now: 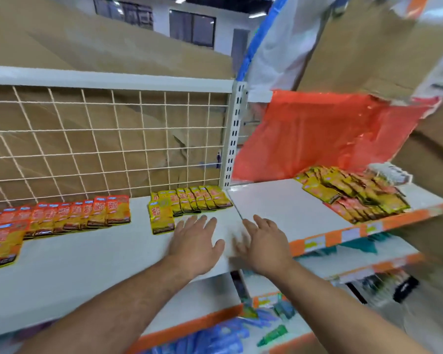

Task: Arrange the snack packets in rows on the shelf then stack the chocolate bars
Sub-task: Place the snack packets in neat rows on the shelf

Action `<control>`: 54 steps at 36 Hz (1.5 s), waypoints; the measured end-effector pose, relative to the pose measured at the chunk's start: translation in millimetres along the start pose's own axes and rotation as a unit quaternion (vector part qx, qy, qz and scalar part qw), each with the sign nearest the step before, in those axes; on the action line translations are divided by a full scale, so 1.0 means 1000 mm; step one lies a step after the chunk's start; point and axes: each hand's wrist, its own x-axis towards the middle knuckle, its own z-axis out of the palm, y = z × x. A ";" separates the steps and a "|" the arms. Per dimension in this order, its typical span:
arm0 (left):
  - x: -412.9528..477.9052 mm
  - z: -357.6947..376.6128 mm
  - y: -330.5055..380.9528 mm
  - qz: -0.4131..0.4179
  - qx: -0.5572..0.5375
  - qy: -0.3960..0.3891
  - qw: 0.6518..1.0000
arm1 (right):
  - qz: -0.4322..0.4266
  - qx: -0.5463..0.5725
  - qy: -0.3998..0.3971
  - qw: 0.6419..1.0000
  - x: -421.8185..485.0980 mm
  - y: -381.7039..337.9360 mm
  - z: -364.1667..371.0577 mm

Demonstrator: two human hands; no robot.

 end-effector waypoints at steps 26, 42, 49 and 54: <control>0.195 0.061 0.192 0.197 -0.013 -0.039 0.980 | 0.201 0.021 -0.013 0.979 0.060 0.222 -0.016; 0.290 0.084 0.270 0.211 -0.081 -0.023 0.974 | 0.223 0.026 0.058 0.973 0.129 0.324 -0.021; 0.330 0.081 0.330 0.010 -0.316 -0.122 0.941 | 0.188 0.010 0.072 0.980 0.173 0.395 -0.026; 0.358 0.082 0.372 -0.157 -0.514 -0.170 0.826 | 0.151 -0.006 0.071 0.986 0.198 0.440 -0.036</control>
